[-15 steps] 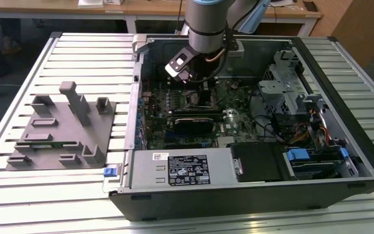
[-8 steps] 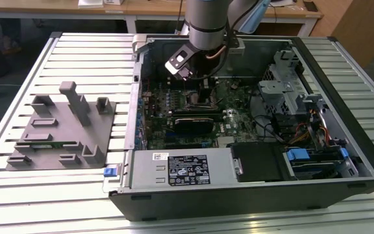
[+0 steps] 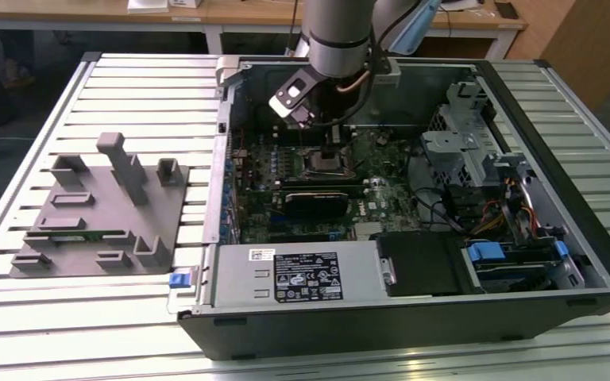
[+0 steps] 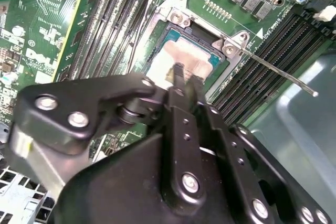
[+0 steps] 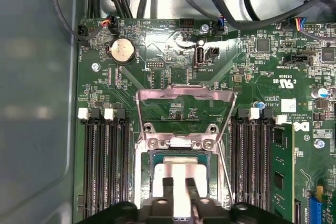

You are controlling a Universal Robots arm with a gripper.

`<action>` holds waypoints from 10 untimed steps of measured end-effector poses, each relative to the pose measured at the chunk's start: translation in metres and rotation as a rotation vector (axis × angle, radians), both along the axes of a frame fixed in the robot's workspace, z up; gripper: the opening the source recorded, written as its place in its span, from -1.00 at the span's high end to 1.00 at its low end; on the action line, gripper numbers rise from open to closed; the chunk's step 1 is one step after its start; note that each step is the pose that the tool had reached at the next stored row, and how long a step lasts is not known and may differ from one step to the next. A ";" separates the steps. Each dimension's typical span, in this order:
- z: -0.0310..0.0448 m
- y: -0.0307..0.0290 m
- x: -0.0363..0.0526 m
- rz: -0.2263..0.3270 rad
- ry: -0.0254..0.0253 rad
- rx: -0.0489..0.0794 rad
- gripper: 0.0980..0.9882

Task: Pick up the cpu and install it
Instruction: 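Place the cpu into insertion slot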

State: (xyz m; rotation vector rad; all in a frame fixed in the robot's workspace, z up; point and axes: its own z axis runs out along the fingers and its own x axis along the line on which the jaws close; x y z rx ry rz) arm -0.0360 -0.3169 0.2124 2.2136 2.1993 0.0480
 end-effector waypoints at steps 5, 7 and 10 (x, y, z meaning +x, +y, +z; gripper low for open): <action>0.0023 0.0000 0.0002 0.000 0.0015 -0.001 0.98; 0.0034 0.0000 0.0002 0.000 0.0017 -0.001 0.98; 0.0045 0.0000 0.0003 0.000 0.0018 -0.001 0.98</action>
